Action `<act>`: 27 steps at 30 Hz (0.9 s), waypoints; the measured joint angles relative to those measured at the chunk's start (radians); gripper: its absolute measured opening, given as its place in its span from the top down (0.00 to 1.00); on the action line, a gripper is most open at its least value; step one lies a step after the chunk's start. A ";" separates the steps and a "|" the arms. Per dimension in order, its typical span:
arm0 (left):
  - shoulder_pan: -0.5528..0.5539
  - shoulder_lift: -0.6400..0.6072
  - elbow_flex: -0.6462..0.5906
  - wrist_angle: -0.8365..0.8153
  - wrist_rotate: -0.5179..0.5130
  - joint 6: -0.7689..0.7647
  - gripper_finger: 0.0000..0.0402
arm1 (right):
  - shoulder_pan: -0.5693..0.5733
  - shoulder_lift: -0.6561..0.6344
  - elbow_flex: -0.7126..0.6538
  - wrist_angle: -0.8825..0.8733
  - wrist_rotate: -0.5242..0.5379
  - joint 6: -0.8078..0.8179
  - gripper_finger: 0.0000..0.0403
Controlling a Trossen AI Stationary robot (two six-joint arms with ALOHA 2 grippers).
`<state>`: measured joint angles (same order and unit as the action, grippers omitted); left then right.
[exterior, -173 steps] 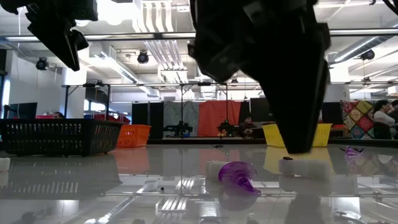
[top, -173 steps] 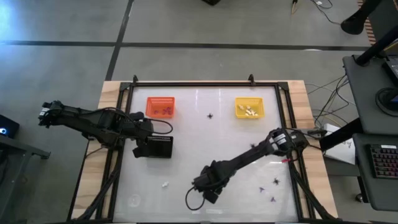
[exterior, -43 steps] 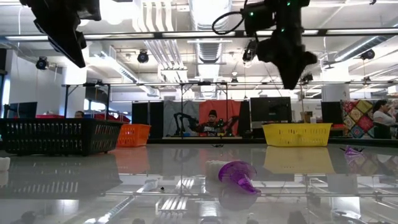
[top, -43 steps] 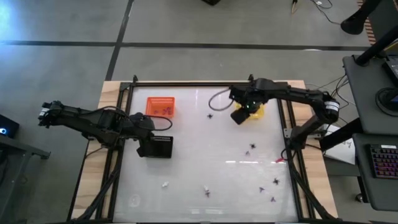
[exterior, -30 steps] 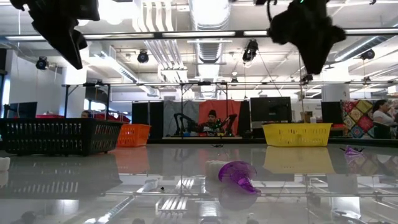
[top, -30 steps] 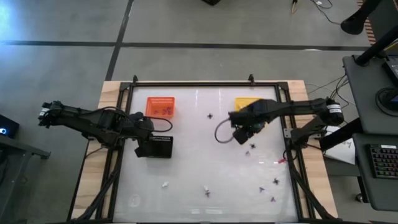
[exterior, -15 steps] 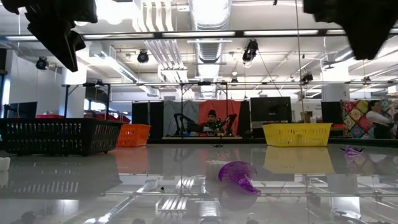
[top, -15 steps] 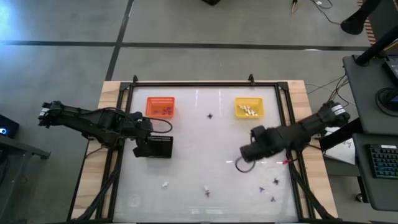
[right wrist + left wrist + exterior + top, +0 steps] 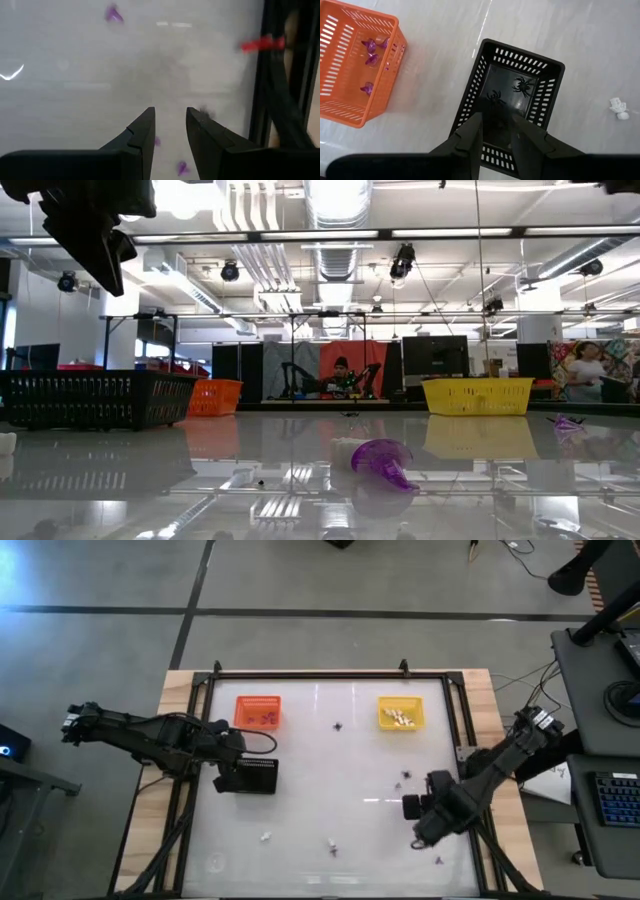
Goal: Sort Halloween decoration
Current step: Put the black spider toy into the black bin
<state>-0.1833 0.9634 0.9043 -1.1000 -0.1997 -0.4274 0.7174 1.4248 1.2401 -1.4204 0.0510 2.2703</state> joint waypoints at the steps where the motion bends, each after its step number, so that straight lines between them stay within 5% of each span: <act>1: 0.000 0.000 0.000 0.000 0.000 0.000 0.81 | 0.018 0.001 -0.009 0.014 -0.017 0.036 0.75; 7: 0.000 0.000 0.000 0.000 0.000 0.000 0.81 | 0.085 0.029 -0.073 0.120 -0.105 0.121 0.75; 27: 0.000 0.000 0.000 0.000 0.000 0.000 0.81 | 0.090 0.099 -0.124 0.174 -0.135 0.066 0.76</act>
<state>-0.1835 0.9634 0.9045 -1.1000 -0.1993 -0.4274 0.8070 1.5242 1.1157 -1.2461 -0.0840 2.3367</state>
